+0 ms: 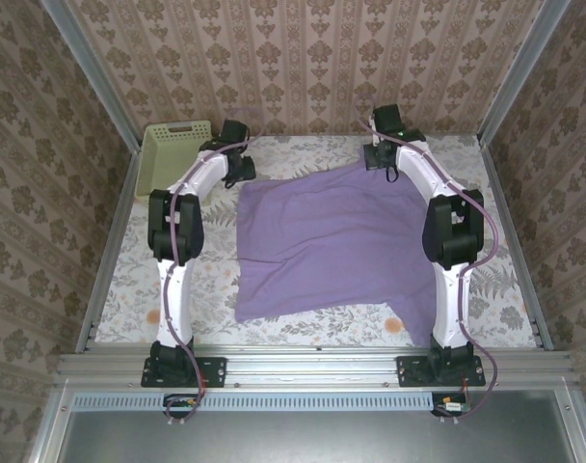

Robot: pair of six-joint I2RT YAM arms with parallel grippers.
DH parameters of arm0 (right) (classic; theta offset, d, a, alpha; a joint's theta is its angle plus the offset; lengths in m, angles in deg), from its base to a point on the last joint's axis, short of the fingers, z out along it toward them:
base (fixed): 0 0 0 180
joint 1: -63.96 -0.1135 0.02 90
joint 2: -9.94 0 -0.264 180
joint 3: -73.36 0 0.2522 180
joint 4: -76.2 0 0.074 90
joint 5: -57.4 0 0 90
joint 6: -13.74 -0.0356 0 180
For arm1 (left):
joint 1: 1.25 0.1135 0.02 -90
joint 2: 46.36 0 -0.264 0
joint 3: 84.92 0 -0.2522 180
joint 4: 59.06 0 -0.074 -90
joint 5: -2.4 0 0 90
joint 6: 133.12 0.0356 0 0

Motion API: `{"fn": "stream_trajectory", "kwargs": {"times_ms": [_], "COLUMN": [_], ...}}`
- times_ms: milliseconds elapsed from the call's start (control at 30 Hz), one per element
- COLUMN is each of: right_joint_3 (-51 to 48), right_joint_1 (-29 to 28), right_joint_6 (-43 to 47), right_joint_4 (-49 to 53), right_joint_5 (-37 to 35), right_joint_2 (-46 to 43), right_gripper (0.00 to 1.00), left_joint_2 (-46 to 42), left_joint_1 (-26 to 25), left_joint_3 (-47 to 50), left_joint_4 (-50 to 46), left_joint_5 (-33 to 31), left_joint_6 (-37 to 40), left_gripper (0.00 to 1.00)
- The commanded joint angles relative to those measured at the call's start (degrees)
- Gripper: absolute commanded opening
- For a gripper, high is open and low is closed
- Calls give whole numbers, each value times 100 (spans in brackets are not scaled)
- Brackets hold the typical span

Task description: Fold the inside-out t-shirt

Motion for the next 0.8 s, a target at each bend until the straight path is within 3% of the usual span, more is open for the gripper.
{"fn": "stream_trajectory", "kwargs": {"times_ms": [0, 100, 400, 467, 600, 767], "right_joint_3": [-108, -111, -584, -764, -1371, -3092], "right_joint_1": [5, 5, 7, 5, 6, -45], "right_joint_6": [-147, -208, -333, -372, -591, -1505], "right_joint_4": [-118, -114, -271, -311, -342, -373], "right_joint_5": [60, 31, -281, -405, -645, -879], "right_joint_2": [-60, -91, -541, -755, -1409, -2744], "right_gripper": [0, 0, 0, 0, 0, 0], "left_joint_2": [221, 401, 594, 315, -941, -3427], "left_joint_1": [17, 22, 101, 119, 120, 93], "left_joint_3": [-101, -207, -568, -327, 1008, 4076], "left_joint_4": [-198, -246, -524, -417, 392, 2325], "left_joint_5": [102, 241, 291, 278, 474, 1023], "left_joint_6": [158, 114, 22, -49, -290, -1009], "left_gripper": [43, 39, 2, 0, 0, 0]}}
